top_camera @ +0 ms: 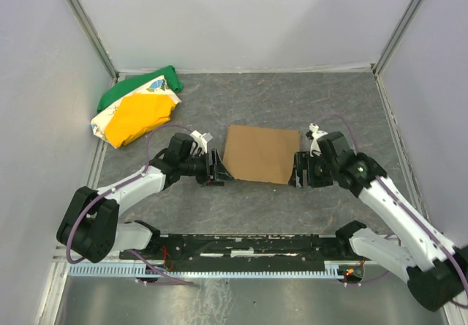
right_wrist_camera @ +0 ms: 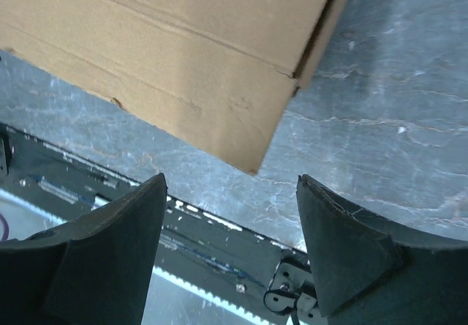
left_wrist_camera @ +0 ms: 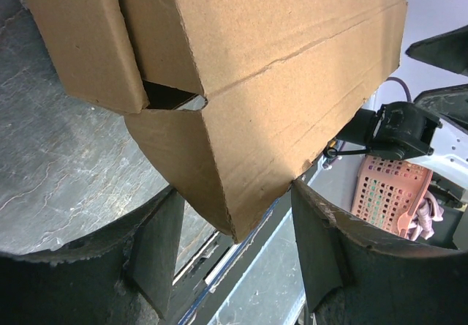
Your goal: Fold the paper box
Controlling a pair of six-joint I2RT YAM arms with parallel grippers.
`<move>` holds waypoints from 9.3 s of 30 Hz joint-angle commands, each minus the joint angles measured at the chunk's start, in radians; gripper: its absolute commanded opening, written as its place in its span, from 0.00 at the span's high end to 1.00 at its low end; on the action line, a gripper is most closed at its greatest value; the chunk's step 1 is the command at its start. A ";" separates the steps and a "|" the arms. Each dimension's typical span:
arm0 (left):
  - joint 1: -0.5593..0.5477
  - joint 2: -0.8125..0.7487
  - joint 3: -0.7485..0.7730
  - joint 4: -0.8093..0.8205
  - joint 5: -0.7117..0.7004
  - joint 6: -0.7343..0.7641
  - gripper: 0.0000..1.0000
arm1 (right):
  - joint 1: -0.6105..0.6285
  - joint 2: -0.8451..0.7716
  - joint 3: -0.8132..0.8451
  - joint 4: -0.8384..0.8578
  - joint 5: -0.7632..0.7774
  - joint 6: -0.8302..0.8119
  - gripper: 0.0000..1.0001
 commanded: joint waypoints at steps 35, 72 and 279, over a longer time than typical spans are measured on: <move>0.000 -0.076 -0.056 0.166 0.045 -0.085 0.32 | 0.006 -0.315 -0.055 0.048 0.161 0.201 0.24; 0.001 -0.031 0.176 -0.142 -0.171 0.123 0.30 | 0.005 0.056 -0.073 0.195 0.110 0.115 0.25; 0.002 0.092 0.242 -0.230 -0.041 0.181 0.33 | -0.004 0.080 -0.047 0.127 -0.445 0.242 0.34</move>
